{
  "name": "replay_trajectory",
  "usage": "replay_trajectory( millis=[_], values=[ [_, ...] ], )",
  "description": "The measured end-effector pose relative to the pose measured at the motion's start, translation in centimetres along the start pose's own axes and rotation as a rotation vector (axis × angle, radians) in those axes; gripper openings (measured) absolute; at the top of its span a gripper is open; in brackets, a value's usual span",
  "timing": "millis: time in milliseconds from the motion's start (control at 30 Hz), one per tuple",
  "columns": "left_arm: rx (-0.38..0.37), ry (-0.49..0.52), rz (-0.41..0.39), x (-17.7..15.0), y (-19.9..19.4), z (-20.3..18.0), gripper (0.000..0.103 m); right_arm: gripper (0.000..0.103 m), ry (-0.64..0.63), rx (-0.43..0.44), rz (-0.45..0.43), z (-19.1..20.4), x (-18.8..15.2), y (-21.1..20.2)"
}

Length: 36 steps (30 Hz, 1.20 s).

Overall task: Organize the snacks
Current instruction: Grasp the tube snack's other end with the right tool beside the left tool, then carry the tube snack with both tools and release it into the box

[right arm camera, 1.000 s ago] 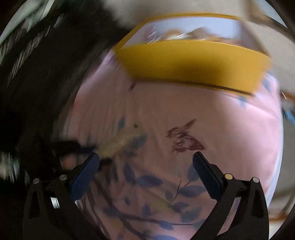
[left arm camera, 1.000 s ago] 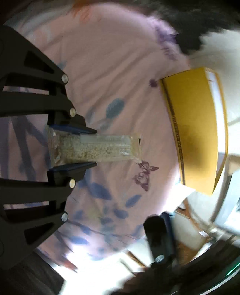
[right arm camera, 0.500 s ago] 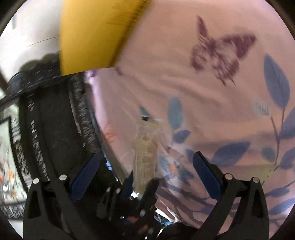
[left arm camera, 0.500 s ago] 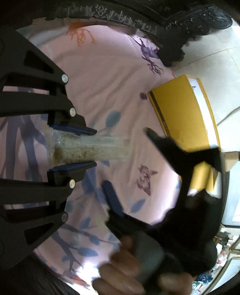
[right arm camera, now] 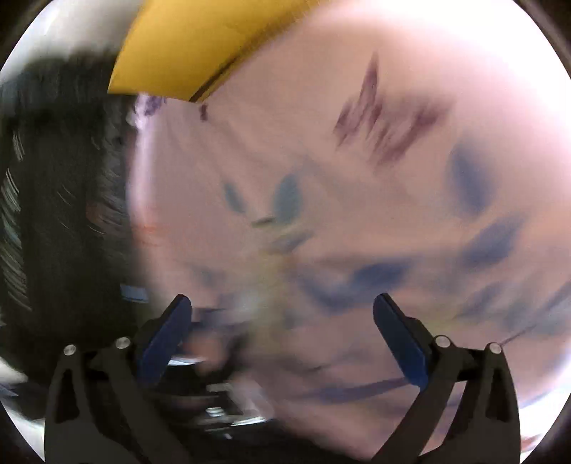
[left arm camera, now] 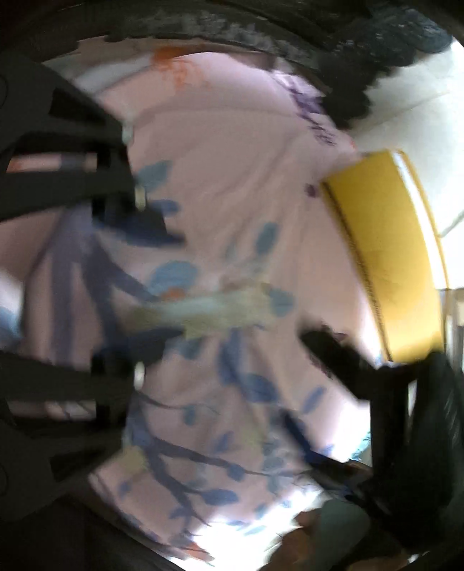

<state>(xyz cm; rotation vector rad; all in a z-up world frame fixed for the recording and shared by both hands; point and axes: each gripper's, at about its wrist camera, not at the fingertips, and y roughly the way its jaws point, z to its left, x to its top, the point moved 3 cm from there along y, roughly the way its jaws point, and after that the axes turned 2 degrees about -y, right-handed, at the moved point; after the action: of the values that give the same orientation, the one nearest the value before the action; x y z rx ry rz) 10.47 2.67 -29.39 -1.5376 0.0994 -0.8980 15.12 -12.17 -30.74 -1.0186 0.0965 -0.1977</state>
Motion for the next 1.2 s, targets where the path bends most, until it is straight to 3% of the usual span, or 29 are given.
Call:
replay_trajectory(
  millis=[33, 67, 100, 167, 200, 300, 433, 533, 567, 600, 633, 667, 700, 733, 767, 867, 1000, 1200],
  values=[
    [-0.014, 0.012, 0.006, -0.3, 0.0, 0.0, 0.068, 0.102, -0.244, -0.16, -0.038, 1.4, 0.1, -0.5],
    [-0.035, 0.04, -0.005, -0.5, -0.3, -0.3, 0.068, 0.102, -0.44, -0.255, -0.055, 2.8, -0.1, -0.6],
    [-0.05, 0.074, -0.033, -0.6, -0.7, -0.7, 0.072, 0.102, -0.714, -0.357, -0.082, 4.7, -0.6, -0.5],
    [-0.107, 0.194, -0.121, -0.7, -1.8, -2.2, 0.077, 0.102, -1.162, -0.449, -0.101, 6.9, -2.6, 0.0],
    [-0.123, 0.238, -0.143, -0.7, -2.1, -2.7, 0.079, 0.102, -1.446, -0.442, -0.035, 7.9, -4.3, 0.7],
    [-0.123, 0.308, -0.152, -0.7, -1.6, -3.8, 0.081, 0.102, -1.779, -0.36, 0.214, 7.9, -5.8, 2.6],
    [-0.068, 0.316, -0.043, -1.0, 1.6, -4.0, 0.081, 0.102, -1.964, -0.185, 0.294, 9.3, -4.1, 4.4],
    [-0.058, 0.188, -0.036, -0.7, 2.2, -3.1, 0.085, 0.102, -2.154, -0.02, 0.347, 10.0, -3.6, 5.8],
    [-0.054, 0.118, -0.02, -0.5, 2.6, -2.4, 0.083, 0.102, -2.257, -0.005, 0.355, 10.1, -3.8, 6.9],
    [-0.071, 0.0, -0.019, -0.5, 2.8, -1.8, 0.075, 0.095, -2.35, -0.019, 0.371, 9.9, -4.0, 7.9],
    [-0.088, -0.095, -0.02, -0.6, 2.9, -1.4, 0.071, 0.08, -2.389, -0.035, 0.376, 9.9, -4.2, 8.6],
    [-0.057, -0.142, -0.034, -0.6, 2.8, -1.2, 0.055, 0.069, -2.346, 0.006, 0.444, 10.3, -3.6, 8.8],
    [-0.028, -0.193, -0.04, -0.7, 2.6, -1.2, 0.045, 0.05, -2.239, 0.048, 0.503, 11.0, -2.7, 9.0],
    [-0.01, -0.213, -0.039, -0.7, 2.4, -1.3, 0.037, 0.039, -2.171, 0.059, 0.465, 11.6, -1.7, 8.9],
    [0.001, -0.229, -0.035, -0.5, 2.5, -1.2, 0.035, 0.039, -2.135, 0.066, 0.471, 11.8, -1.2, 8.8],
    [0.007, -0.187, -0.031, -0.8, 2.2, -2.4, 0.034, 0.038, -2.207, 0.059, 0.433, 11.1, -1.4, 7.9],
    [-0.085, -0.16, 0.009, -0.5, 1.8, -3.7, 0.033, 0.038, -2.153, 0.066, 0.485, 9.7, -2.1, 6.4],
    [-0.138, -0.066, -0.004, 1.9, 1.1, -5.3, 0.033, 0.038, -2.077, 0.009, 0.476, 8.6, -0.4, 2.6]
  ],
)
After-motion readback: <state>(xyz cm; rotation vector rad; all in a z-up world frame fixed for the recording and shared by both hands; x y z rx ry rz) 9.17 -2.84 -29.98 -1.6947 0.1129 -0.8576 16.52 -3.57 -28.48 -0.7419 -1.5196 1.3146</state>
